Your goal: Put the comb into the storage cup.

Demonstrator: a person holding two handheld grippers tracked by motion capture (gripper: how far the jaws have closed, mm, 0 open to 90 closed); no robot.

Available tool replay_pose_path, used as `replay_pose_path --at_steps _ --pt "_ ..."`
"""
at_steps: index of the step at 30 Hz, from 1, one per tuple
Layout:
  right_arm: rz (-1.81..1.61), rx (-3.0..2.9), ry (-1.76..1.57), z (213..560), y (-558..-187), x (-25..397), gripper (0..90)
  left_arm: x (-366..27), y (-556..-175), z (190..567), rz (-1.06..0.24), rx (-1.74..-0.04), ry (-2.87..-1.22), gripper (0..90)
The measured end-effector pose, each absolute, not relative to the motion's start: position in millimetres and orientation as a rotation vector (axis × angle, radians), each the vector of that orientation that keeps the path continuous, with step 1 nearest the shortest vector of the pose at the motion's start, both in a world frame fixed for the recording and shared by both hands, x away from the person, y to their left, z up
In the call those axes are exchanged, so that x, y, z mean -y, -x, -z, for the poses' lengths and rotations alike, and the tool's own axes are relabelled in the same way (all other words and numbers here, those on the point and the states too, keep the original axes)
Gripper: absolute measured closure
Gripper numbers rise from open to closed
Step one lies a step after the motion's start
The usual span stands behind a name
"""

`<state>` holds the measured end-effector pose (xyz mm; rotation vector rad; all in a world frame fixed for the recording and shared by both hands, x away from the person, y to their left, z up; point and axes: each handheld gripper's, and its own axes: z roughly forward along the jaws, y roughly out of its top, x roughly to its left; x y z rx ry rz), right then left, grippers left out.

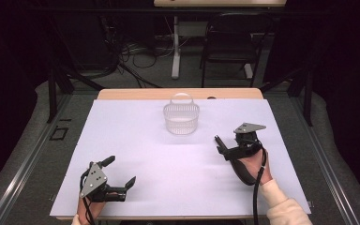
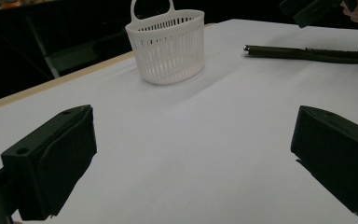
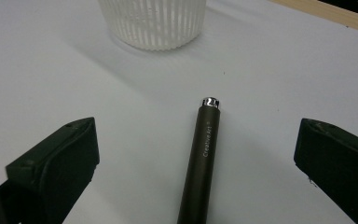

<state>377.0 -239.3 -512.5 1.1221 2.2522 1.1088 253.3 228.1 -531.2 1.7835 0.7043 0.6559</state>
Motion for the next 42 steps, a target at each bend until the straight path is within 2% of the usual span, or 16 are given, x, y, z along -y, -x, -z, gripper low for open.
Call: replay_pose_path --at_steps 13,23,25,27,28,31,34,35,36,37,38,39,40,41,42 --pt "-1.082 -2.258 -1.141 516.8 -392.2 233.5 0.2 -229.4 -253.7 531.3 -0.655 -0.710 -1.780 0.0" --pt "-1.088 -2.224 -1.181 512.9 -401.6 236.1 6.4 -228.8 -253.8 531.4 -0.656 -0.709 -1.786 0.0" --pt "-1.066 -2.221 -1.193 514.6 -404.3 236.6 15.4 -229.0 -254.0 531.6 -0.654 -0.710 -1.786 0.0" --pt "-1.060 -2.227 -1.197 515.3 -405.2 236.8 15.6 -229.2 -254.3 531.7 -0.653 -0.710 -1.787 0.0" --pt "-1.047 -2.226 -1.201 516.8 -406.9 236.5 22.3 -229.0 -254.4 531.8 -0.652 -0.710 -1.786 0.0" --pt "-1.031 -2.233 -1.198 517.9 -408.7 235.1 26.6 -228.9 -254.2 531.4 -0.653 -0.705 -1.785 0.0" --pt "-1.016 -2.236 -1.189 517.7 -409.7 233.3 38.6 -228.8 -254.1 531.6 -0.652 -0.708 -1.785 0.0" --pt "-1.015 -2.239 -1.178 517.6 -410.9 232.4 47.8 -228.9 -254.1 531.5 -0.653 -0.708 -1.785 0.0" --pt "-1.015 -2.239 -1.178 517.6 -410.9 232.4 47.8 -228.8 -254.0 531.5 -0.651 -0.709 -1.784 0.0" --pt "-1.008 -2.240 -1.187 517.3 -411.2 231.7 52.3 -229.0 -253.9 531.4 -0.654 -0.708 -1.785 0.0" --pt "-1.009 -2.255 -1.181 517.9 -413.1 231.2 61.8 -229.1 -253.8 531.3 -0.655 -0.706 -1.784 0.0" --pt "-1.009 -2.255 -1.181 517.9 -413.1 231.2 61.8 -229.0 -253.6 531.2 -0.656 -0.706 -1.784 0.0" --pt "-1.002 -2.259 -1.176 518.2 -414.0 230.9 65.7 -229.1 -253.5 531.3 -0.655 -0.707 -1.784 0.0" --pt "-0.994 -2.268 -1.171 518.7 -415.7 230.2 73.3 -229.3 -253.4 531.2 -0.657 -0.706 -1.785 0.0" --pt "-0.994 -2.268 -1.171 518.7 -415.7 230.2 73.3 -229.3 -253.2 531.1 -0.658 -0.707 -1.783 0.0"
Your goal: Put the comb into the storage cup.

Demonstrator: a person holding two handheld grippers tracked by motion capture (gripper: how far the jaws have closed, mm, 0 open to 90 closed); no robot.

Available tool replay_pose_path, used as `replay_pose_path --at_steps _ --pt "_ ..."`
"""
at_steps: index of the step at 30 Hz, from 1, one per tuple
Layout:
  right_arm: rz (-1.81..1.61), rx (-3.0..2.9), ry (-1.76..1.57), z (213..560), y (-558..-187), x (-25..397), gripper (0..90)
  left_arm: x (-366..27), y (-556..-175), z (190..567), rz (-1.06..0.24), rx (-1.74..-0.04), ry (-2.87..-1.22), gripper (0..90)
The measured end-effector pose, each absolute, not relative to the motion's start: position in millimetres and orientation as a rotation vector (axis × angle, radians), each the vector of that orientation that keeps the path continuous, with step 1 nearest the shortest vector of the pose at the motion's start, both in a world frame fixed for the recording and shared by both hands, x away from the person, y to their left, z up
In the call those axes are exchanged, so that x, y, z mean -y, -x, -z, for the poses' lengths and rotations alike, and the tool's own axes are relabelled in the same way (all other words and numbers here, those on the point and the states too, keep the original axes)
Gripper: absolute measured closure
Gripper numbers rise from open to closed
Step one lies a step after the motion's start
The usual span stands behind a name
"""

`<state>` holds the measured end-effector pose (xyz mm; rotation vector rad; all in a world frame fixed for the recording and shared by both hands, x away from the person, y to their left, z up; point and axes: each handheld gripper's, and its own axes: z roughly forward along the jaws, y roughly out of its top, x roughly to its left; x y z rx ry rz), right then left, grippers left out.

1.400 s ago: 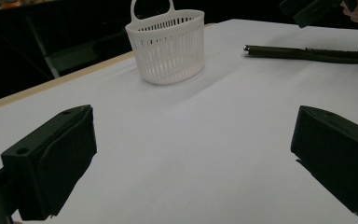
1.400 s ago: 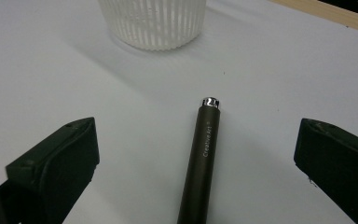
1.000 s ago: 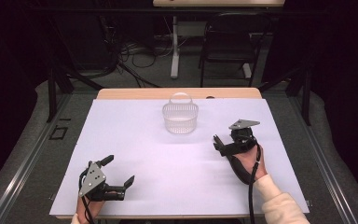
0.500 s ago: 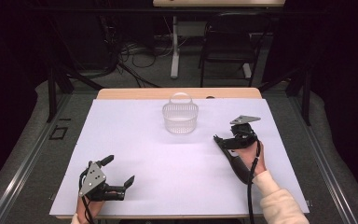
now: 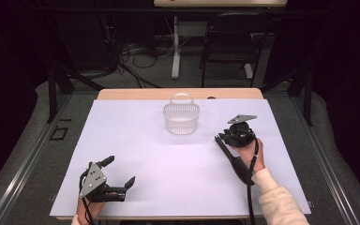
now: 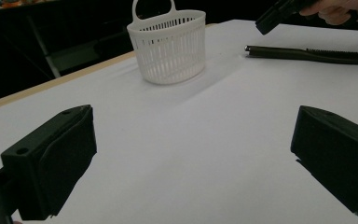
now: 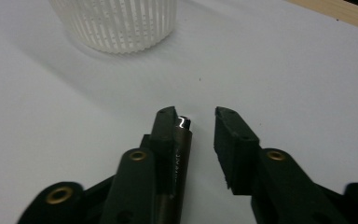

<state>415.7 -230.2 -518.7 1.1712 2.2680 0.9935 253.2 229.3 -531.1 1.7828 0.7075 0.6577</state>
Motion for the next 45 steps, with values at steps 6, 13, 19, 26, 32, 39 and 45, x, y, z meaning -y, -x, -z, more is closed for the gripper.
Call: replay_pose_path --at_steps 6,13,19,26,32,39,45 --pt "-0.938 -2.253 -1.184 520.6 -420.9 224.5 90.0 -229.1 -253.5 531.1 -0.660 -0.705 -1.784 0.0" --pt "-0.898 -2.247 -1.197 526.7 -428.0 221.5 90.0 -228.9 -252.4 530.2 -0.665 -0.702 -1.783 0.0" --pt "-0.858 -2.260 -1.193 531.2 -433.6 217.0 90.0 -229.1 -252.3 530.7 -0.663 -0.708 -1.782 0.0" --pt "-0.795 -2.275 -1.175 537.6 -439.2 207.6 90.0 -229.2 -252.0 530.6 -0.663 -0.706 -1.782 0.1" --pt "-0.772 -2.286 -1.187 543.6 -444.2 205.6 90.0 -231.0 -251.1 530.5 -0.658 -0.715 -1.773 0.1" --pt "-0.765 -2.309 -1.174 545.0 -444.7 202.6 90.0 -230.8 -251.5 530.7 -0.655 -0.712 -1.776 0.1" --pt "-0.758 -2.336 -1.164 544.5 -443.5 199.6 90.0 -231.0 -251.1 530.4 -0.656 -0.710 -1.777 0.1"
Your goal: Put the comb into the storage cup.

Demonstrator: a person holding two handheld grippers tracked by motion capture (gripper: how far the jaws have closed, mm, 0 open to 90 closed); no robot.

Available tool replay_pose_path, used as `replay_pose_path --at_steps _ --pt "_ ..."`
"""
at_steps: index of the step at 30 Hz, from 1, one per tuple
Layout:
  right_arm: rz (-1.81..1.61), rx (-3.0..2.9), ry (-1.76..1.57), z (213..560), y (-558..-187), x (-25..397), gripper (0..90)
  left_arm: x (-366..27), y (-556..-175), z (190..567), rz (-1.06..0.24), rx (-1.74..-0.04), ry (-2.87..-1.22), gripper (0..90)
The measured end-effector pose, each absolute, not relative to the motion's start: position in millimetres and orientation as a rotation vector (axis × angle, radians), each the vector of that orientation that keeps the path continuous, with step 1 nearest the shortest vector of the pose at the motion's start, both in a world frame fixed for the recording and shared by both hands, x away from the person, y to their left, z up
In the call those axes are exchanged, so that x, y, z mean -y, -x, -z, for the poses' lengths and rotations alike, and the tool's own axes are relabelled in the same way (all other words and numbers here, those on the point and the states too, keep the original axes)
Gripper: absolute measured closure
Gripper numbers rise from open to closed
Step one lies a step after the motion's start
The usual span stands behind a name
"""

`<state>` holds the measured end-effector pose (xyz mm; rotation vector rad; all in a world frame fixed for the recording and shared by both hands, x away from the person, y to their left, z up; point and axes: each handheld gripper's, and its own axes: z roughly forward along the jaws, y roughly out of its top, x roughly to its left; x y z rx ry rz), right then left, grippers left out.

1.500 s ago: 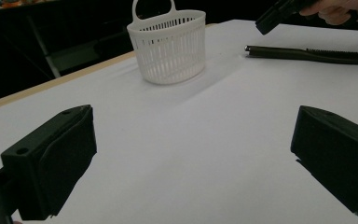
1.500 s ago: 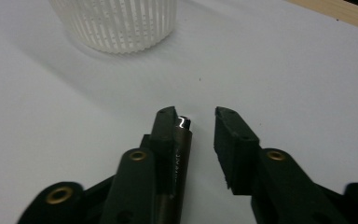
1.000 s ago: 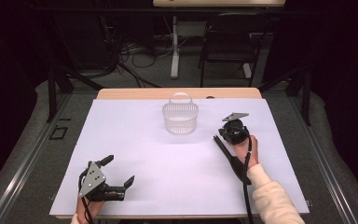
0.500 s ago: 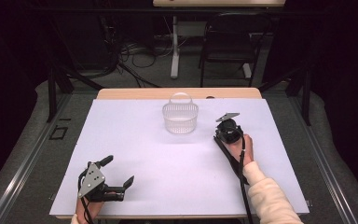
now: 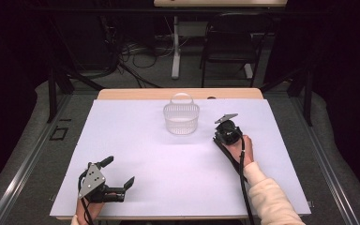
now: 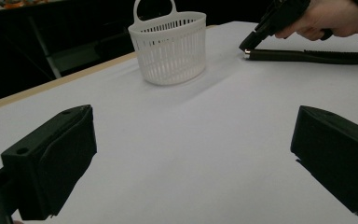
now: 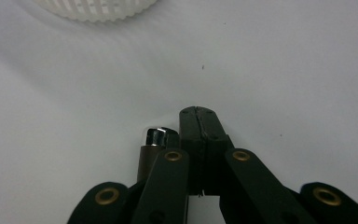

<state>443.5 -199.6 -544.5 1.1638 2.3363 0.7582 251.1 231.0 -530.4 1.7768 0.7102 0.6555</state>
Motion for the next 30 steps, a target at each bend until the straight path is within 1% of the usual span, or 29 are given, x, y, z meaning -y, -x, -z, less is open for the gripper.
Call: replay_pose_path --at_steps 30 --pt "-0.725 -2.420 -1.110 543.8 -435.6 187.7 90.0 -230.0 -250.1 530.1 -0.662 -0.709 -1.782 0.1"
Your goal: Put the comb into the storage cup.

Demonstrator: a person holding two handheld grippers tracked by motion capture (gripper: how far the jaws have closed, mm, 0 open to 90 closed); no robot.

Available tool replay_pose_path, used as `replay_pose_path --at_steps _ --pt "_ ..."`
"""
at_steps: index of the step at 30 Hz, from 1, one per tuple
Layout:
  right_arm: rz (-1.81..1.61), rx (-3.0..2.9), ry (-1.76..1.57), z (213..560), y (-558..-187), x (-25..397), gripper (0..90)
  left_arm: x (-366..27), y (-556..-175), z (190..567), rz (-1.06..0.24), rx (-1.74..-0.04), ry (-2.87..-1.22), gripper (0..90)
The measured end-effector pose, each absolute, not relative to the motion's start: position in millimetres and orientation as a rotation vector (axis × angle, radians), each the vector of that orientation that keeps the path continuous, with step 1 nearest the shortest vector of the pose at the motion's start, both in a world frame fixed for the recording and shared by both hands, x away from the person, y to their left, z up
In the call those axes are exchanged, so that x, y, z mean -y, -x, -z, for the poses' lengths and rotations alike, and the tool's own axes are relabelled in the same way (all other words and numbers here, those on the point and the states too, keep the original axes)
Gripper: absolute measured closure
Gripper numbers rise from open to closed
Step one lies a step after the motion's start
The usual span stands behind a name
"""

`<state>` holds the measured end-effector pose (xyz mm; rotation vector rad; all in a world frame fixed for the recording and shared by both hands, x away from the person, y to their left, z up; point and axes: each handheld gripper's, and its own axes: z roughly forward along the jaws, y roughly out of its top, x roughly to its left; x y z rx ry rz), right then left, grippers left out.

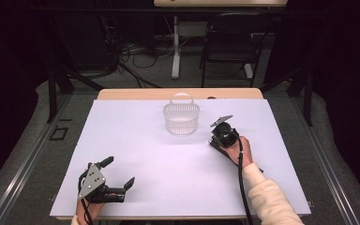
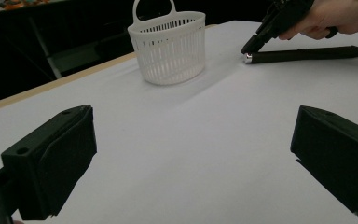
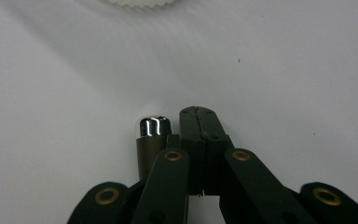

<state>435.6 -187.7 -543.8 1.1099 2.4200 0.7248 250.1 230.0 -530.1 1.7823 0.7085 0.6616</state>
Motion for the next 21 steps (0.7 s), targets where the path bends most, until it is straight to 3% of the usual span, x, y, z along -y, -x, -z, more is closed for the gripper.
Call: replay_pose_path --at_steps 21 --pt "-0.705 -2.485 -1.071 544.2 -430.6 183.6 90.0 -230.1 -249.8 529.9 -0.664 -0.707 -1.784 0.1"
